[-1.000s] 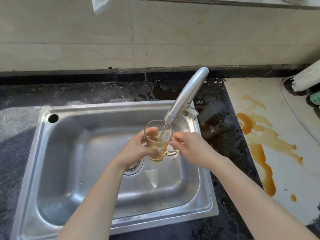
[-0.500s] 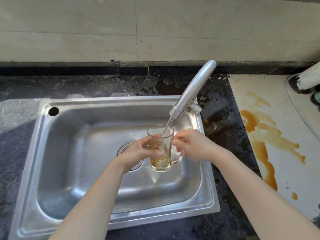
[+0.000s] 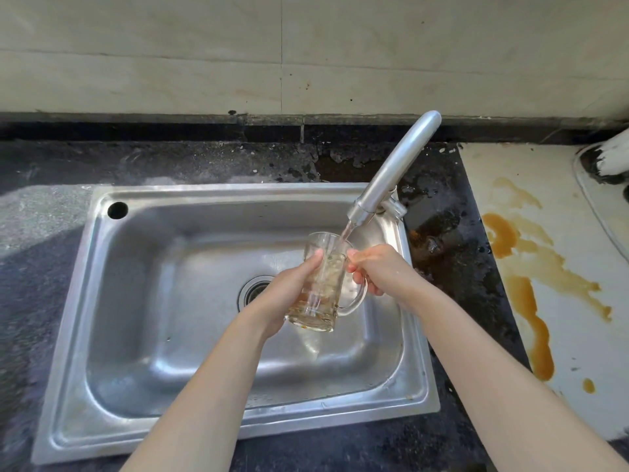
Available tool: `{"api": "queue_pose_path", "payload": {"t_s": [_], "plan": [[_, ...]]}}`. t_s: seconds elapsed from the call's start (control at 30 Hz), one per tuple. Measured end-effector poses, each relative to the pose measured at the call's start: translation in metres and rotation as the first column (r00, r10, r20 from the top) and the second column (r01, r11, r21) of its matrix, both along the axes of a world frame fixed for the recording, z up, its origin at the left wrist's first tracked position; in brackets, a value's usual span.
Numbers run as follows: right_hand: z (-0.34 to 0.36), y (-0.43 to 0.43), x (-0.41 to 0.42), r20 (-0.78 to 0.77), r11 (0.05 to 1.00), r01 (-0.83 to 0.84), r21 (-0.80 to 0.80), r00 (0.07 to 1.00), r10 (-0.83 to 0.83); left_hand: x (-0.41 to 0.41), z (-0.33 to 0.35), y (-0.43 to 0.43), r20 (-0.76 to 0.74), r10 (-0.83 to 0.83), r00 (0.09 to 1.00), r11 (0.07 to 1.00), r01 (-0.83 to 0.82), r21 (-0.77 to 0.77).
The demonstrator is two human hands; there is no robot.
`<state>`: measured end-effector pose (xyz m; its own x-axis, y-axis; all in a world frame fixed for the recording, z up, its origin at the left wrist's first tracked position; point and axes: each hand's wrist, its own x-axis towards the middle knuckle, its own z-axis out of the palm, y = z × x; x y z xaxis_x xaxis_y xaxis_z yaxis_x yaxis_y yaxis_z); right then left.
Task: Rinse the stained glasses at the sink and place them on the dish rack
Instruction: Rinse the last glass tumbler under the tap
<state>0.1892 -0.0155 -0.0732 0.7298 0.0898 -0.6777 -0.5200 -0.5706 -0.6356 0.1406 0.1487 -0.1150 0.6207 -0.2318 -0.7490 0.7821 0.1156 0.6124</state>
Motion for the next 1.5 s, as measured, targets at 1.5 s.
{"api": "queue_pose_path", "payload": {"t_s": [1.5], "plan": [[0.003,-0.002,-0.03,0.318,0.997,-0.065,0.043,0.947,0.048,0.007,0.02,0.013,0.094,-0.087,0.992,0.994,0.093,-0.058]]}}
